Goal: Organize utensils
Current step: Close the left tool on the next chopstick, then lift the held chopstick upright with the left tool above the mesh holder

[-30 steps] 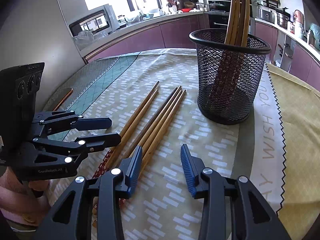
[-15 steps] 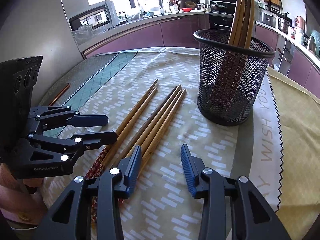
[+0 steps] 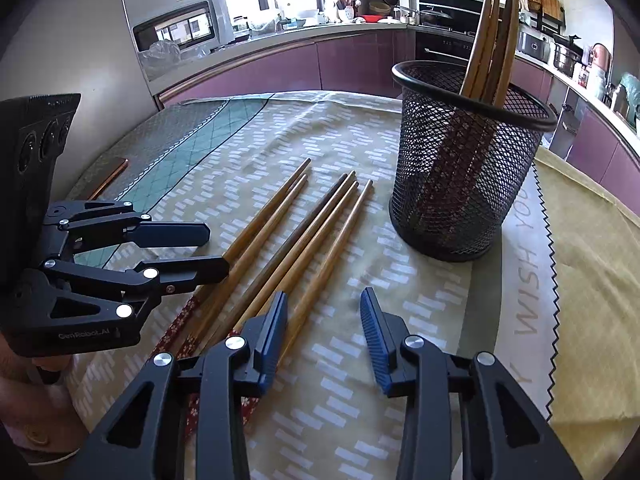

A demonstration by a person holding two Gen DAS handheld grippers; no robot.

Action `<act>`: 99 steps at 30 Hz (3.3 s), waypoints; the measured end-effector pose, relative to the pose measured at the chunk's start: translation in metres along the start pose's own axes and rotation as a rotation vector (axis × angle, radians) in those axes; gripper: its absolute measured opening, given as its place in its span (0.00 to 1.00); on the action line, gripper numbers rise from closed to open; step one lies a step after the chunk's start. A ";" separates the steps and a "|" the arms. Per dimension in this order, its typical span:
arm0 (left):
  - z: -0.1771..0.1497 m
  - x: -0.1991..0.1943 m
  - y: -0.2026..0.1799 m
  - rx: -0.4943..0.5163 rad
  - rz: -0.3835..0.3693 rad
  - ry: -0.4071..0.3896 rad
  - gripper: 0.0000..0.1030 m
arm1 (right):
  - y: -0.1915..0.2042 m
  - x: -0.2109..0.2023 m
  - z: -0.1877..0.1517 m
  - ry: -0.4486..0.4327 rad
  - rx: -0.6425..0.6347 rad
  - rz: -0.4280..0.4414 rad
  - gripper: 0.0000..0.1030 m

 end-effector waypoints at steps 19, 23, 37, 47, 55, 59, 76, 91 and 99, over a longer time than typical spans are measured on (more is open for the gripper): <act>0.014 0.014 0.009 -0.075 0.015 0.000 0.12 | -0.016 0.008 0.013 -0.013 0.112 0.028 0.09; 0.013 0.012 0.010 -0.098 0.010 -0.005 0.09 | -0.020 0.006 0.011 -0.015 0.145 0.056 0.06; 0.006 -0.007 -0.002 -0.074 -0.061 -0.026 0.08 | -0.012 -0.018 0.011 -0.044 0.136 0.197 0.06; 0.004 0.004 -0.003 -0.066 -0.076 0.006 0.08 | -0.008 0.000 0.005 0.030 0.102 0.167 0.08; 0.007 0.013 -0.001 -0.056 -0.072 0.019 0.11 | -0.004 0.008 0.009 0.036 0.088 0.154 0.07; 0.010 0.011 -0.001 -0.068 -0.070 0.012 0.08 | -0.006 0.005 0.010 0.021 0.107 0.173 0.06; 0.043 -0.061 0.001 -0.084 -0.214 -0.162 0.08 | -0.037 -0.073 0.027 -0.191 0.173 0.238 0.06; 0.071 -0.096 0.000 -0.084 -0.262 -0.271 0.08 | -0.055 -0.113 0.046 -0.313 0.202 0.262 0.06; 0.098 -0.101 -0.005 -0.075 -0.258 -0.322 0.08 | -0.064 -0.132 0.065 -0.377 0.184 0.230 0.06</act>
Point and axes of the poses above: each gripper's, at about its wrist camera, not at the fingertips, and x roughly the way its jaws point, y to its left, z to its top, the point moved 5 cm from there along x, roughly the way its jaws point, and after that the axes turned 6 degrees about x, right-handed, at the moved point
